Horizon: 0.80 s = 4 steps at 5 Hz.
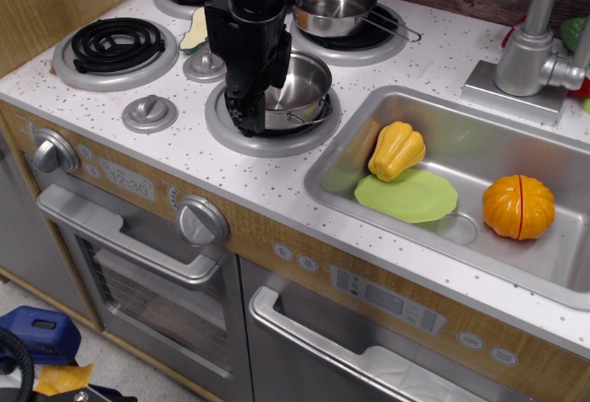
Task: Pick up pan from stove
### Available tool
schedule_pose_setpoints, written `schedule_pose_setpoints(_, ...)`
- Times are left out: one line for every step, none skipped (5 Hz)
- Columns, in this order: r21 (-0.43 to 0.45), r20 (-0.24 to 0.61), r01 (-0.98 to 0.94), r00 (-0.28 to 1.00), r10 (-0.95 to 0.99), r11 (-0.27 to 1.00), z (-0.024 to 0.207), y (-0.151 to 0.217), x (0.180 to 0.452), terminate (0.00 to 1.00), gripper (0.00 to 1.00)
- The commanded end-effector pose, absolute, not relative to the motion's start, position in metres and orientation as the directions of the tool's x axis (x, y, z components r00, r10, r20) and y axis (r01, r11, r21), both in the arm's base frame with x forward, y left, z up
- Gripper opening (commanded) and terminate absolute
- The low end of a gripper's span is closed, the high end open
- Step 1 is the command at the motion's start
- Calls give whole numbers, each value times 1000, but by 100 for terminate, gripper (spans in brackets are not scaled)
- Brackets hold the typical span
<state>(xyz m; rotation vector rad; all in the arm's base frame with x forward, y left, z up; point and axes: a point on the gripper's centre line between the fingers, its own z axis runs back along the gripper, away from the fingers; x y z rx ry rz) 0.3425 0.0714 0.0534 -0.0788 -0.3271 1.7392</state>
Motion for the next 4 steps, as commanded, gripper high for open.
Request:
schedule_pose_setpoints(-261, 129, -952, -197, 972, -158, 53, 71, 342, 0, 100)
schedule_pose_setpoints(-279, 116, -950, -181, 977, -143, 44, 77, 352, 0, 100)
schedule_pose_setpoints(-269, 97, -951, -184, 978, -152, 39, 81, 357, 0, 100)
schedule_pose_setpoints(-272, 97, -950, -184, 978, -152, 39, 81, 359, 0, 0)
